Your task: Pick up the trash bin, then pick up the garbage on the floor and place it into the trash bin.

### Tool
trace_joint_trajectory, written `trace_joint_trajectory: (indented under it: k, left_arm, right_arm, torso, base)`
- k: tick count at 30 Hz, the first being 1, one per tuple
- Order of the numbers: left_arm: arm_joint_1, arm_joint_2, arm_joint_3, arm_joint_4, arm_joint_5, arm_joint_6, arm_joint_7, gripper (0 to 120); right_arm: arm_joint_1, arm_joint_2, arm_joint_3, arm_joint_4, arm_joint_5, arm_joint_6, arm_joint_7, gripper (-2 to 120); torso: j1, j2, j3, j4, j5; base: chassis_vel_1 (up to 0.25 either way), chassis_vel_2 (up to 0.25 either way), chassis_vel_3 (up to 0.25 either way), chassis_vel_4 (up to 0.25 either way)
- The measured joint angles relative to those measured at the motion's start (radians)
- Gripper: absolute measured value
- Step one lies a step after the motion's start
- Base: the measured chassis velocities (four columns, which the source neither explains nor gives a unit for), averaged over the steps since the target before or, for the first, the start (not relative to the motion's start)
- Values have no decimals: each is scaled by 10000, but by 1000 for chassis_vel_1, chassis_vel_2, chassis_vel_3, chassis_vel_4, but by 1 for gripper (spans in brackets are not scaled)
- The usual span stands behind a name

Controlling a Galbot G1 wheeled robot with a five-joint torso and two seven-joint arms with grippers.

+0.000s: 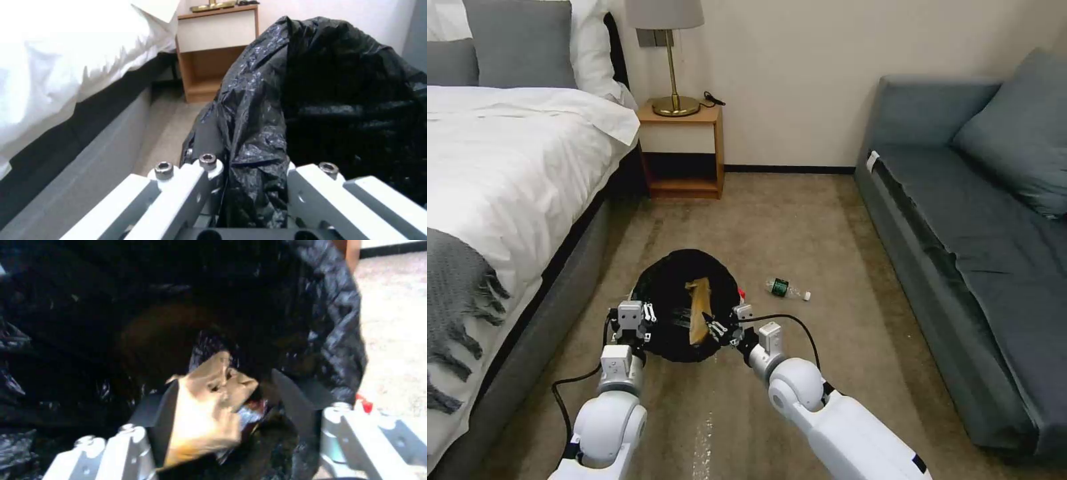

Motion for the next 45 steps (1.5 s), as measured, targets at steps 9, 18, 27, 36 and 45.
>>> trace_joint_trajectory:
  k: [9,18,27,36,45]
  left_arm:
    - [13,155,-271,167,-20,-237,-9,4]
    - [-37,543,-632,194,-313,-219,-75,4]
    - [-64,692,-866,242,-384,-225,-102,4]
    - [175,936,-1346,219,-529,-280,-105,4]
    - [280,1152,-2068,702,-777,-668,-104,4]
  right_arm:
    - [-314,29,574,704,-18,328,383,93]
    - [-610,-5,1854,440,-19,417,828,100]
    - [-650,-124,2825,-600,-142,-179,1379,100]
    - [-702,-112,3267,-1253,-120,-454,1388,100]
    - [-670,17,3424,-1598,-104,-476,1353,100]
  torso:
    - [0,0,0,0,0]
    - [0,0,0,0,1]
    - [1,0,0,0,0]
    - [1,0,0,0,-1]
    - [1,0,0,1,-2]
  base:
    - [0,0,0,0]
    - [0,0,0,0]
    - [0,0,0,0]
    - [0,0,0,0]
    - [0,0,0,0]
